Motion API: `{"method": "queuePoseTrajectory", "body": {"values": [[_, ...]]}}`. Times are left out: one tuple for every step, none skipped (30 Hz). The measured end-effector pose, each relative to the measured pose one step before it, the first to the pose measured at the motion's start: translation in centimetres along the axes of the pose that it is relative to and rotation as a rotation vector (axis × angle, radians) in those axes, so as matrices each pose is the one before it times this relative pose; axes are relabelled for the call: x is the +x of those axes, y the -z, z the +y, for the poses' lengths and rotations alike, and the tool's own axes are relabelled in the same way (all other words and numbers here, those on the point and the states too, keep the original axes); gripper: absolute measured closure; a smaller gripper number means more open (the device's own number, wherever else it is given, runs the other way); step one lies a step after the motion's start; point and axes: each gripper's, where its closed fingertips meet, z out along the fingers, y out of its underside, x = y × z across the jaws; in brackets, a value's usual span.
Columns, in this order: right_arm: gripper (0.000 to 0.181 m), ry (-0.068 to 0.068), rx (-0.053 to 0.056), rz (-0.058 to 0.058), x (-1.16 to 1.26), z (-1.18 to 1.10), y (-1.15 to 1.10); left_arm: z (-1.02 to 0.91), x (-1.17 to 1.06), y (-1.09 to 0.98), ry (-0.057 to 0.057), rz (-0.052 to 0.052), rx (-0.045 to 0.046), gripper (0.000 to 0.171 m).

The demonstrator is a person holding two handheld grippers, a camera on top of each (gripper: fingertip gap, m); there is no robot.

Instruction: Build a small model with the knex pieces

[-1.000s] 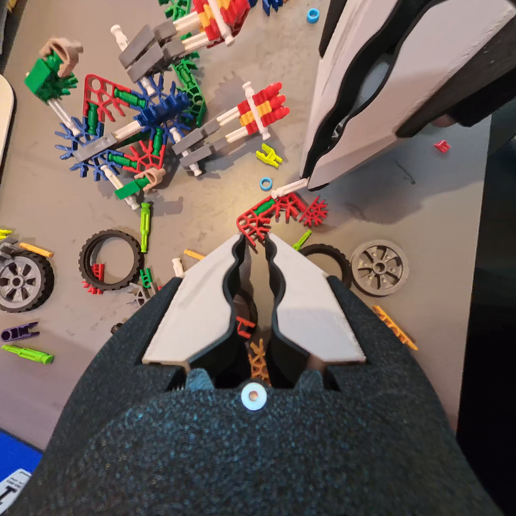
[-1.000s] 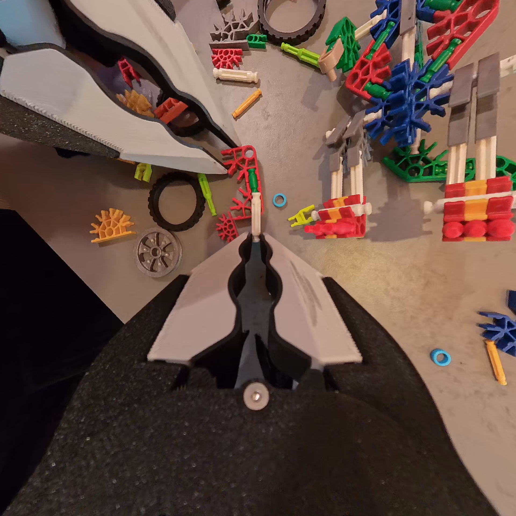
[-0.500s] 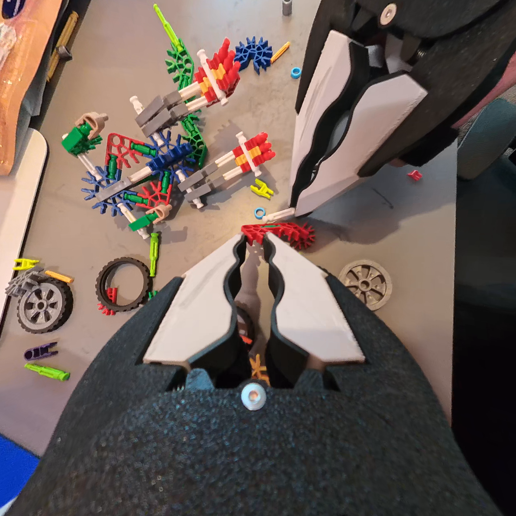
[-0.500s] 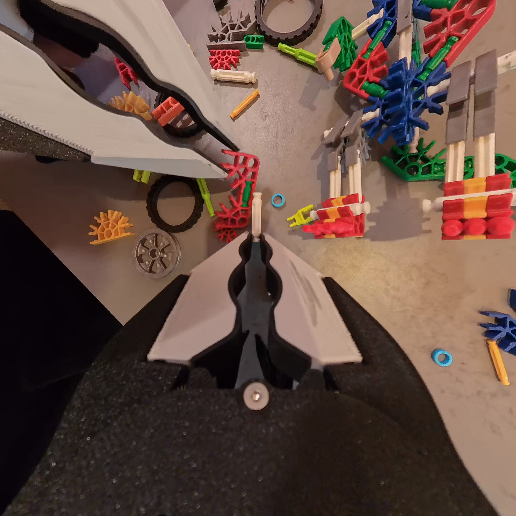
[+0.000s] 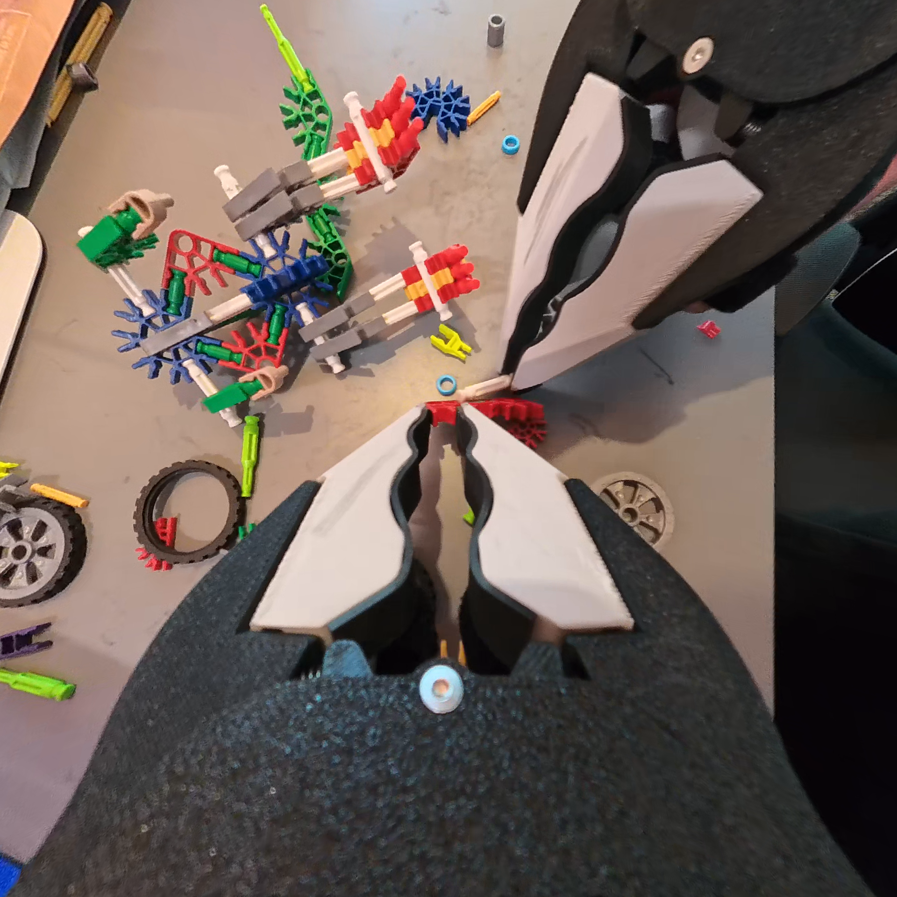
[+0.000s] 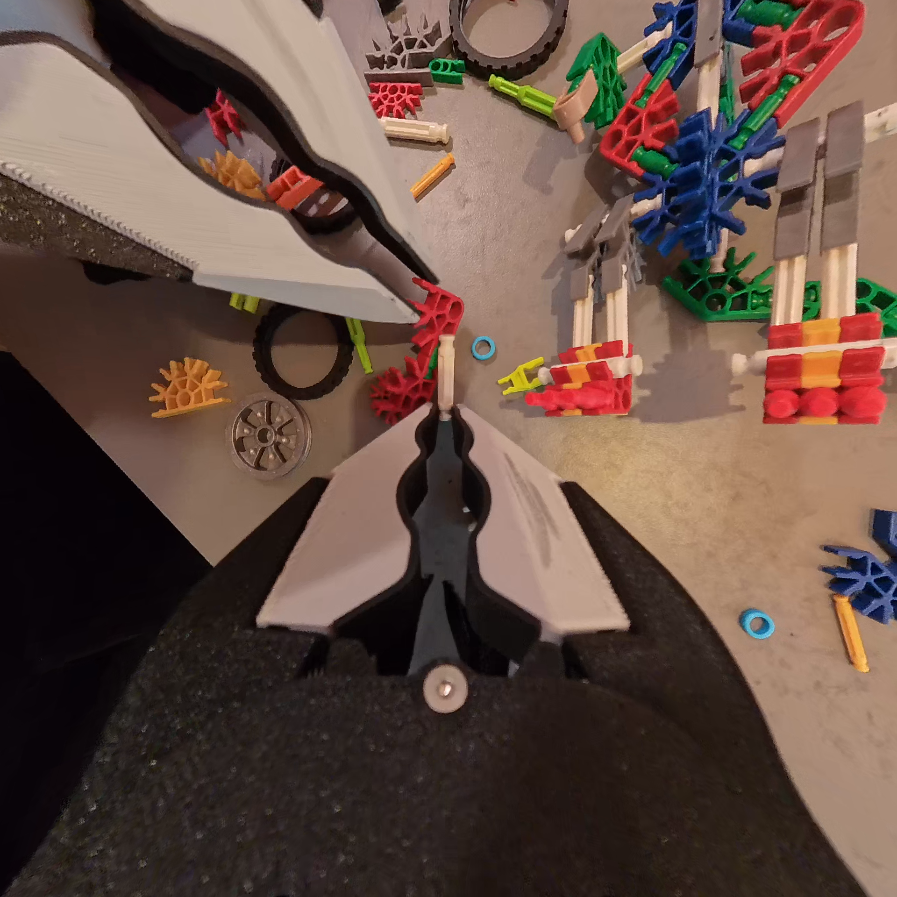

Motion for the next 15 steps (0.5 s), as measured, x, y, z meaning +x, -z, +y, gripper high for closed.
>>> {"method": "queuePoseTrajectory", "body": {"values": [[0.176, 0.0142, -0.0056, 0.0032, 0.05, 0.083, 0.048, 0.005, -0.107, -0.003, 0.0017, 0.0, -0.00097, 0.163], [0.176, 0.0178, -0.0074, 0.0061, 0.102, 0.114, 0.076, 0.01, -0.128, 0.001, 0.0023, -0.0002, -0.00103, 0.163], [0.176, 0.0199, -0.0083, 0.0089, 0.151, 0.12, 0.116, 0.001, -0.098, 0.011, 0.0024, 0.002, -0.00041, 0.163], [0.176, 0.026, -0.0068, 0.0091, 0.143, 0.108, 0.153, 0.014, -0.116, -0.023, 0.0034, 0.0028, -0.00133, 0.163], [0.176, 0.0352, -0.0019, 0.0124, 0.152, 0.024, 0.197, 0.012, -0.126, -0.024, 0.004, 0.0031, -0.00145, 0.163], [0.176, 0.0415, 0.001, 0.0196, 0.233, -0.022, 0.205, -0.048, -0.15, -0.012, 0.0043, 0.0027, 0.00061, 0.163], [0.176, 0.047, -0.0024, 0.0234, 0.253, 0.032, 0.201, -0.085, -0.115, 0.0, 0.0039, 0.0038, 0.00144, 0.163], [0.176, 0.0547, -0.0068, 0.0214, 0.171, 0.114, 0.15, -0.057, -0.072, -0.032, 0.0027, 0.006, -0.00157, 0.163], [0.176, 0.0502, -0.0135, 0.0203, 0.148, 0.219, 0.089, -0.008, -0.091, -0.041, 0.0008, 0.0049, -0.00399, 0.163], [0.176, 0.0396, -0.0139, 0.0175, 0.134, 0.237, 0.037, 0.028, -0.083, -0.056, 0.0002, 0.0043, -0.00542, 0.163], [0.176, 0.0363, -0.0048, 0.0077, -0.028, 0.115, 0.019, 0.061, -0.063, -0.082, 0.002, 0.0056, -0.00595, 0.163], [0.176, 0.0318, 0.0, 0.0021, -0.133, 0.039, -0.001, 0.047, -0.058, -0.074, 0.0037, 0.0067, -0.00524, 0.163], [0.176, 0.0248, -0.0052, 0.0056, -0.051, 0.087, -0.056, 0.056, -0.057, -0.078, 0.0041, 0.0059, -0.00535, 0.163], [0.176, 0.0245, -0.0075, 0.0114, 0.023, 0.098, -0.089, 0.058, -0.043, -0.07, 0.0025, 0.0068, -0.00701, 0.163], [0.176, 0.0235, -0.0064, 0.012, 0.049, 0.084, -0.094, 0.074, 0.017, -0.077, 0.0013, 0.0094, -0.00845, 0.164]]}}
